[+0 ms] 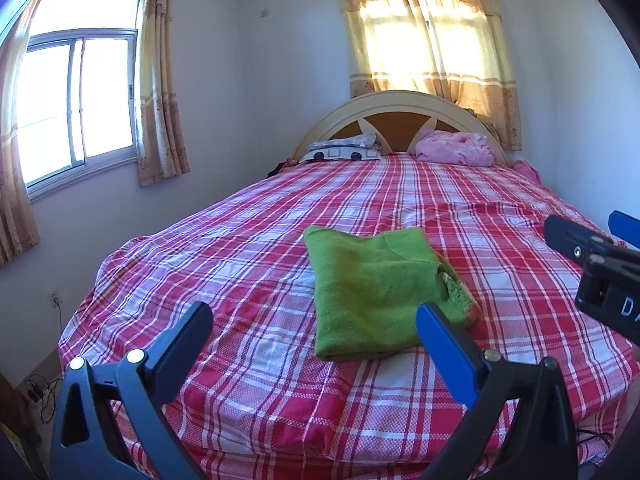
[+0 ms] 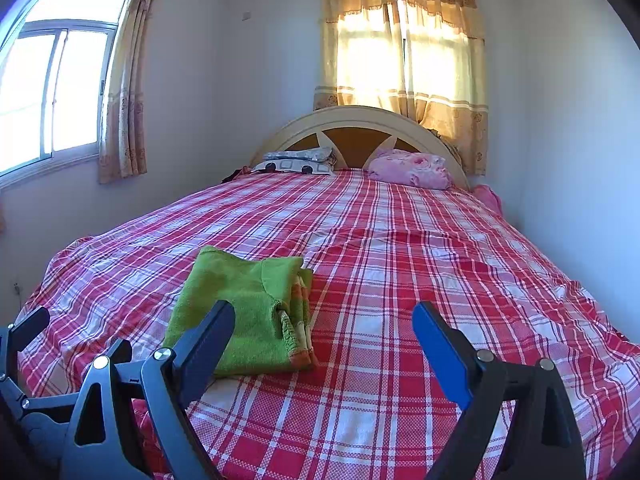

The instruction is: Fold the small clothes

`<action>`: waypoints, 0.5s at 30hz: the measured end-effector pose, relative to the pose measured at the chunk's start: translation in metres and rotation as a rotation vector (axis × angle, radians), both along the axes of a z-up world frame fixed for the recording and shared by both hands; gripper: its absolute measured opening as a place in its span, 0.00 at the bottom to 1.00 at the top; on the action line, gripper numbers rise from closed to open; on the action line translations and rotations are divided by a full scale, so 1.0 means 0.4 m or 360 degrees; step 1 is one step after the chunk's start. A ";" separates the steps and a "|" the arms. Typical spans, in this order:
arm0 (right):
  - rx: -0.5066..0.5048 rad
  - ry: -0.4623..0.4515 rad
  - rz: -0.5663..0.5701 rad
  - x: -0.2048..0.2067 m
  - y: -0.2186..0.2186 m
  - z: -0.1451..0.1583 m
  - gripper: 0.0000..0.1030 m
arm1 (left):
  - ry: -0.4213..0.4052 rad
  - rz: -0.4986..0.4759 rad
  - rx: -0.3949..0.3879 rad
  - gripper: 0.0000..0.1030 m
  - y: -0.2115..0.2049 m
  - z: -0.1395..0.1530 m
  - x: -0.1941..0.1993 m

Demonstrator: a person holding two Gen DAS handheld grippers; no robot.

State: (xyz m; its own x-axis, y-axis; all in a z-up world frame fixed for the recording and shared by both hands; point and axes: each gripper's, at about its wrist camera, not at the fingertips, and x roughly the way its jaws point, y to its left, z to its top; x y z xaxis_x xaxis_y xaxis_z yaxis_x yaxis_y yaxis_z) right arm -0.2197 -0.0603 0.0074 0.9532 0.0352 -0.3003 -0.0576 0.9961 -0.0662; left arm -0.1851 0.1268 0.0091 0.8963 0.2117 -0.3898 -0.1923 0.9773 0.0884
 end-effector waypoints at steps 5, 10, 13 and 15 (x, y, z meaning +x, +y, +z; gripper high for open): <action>0.0006 0.0007 -0.0006 0.001 0.000 0.000 0.88 | 0.0001 -0.0014 0.0023 1.00 -0.009 -0.001 -0.002; 0.0008 0.0007 -0.0007 0.001 0.001 -0.002 0.88 | 0.0000 -0.0019 0.0015 1.00 -0.014 -0.001 -0.003; 0.0008 0.0010 -0.0007 0.001 0.001 -0.002 0.88 | 0.0000 -0.0016 0.0021 1.00 -0.015 -0.001 -0.004; 0.0011 0.0014 -0.0006 0.001 0.001 -0.003 0.88 | 0.0003 -0.0019 0.0014 1.00 -0.015 -0.001 -0.004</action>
State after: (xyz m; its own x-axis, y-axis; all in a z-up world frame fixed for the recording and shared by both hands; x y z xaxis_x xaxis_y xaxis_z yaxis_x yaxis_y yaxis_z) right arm -0.2193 -0.0598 0.0060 0.9506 0.0335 -0.3086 -0.0542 0.9968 -0.0585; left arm -0.1865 0.1206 0.0085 0.8980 0.2042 -0.3896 -0.1803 0.9788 0.0975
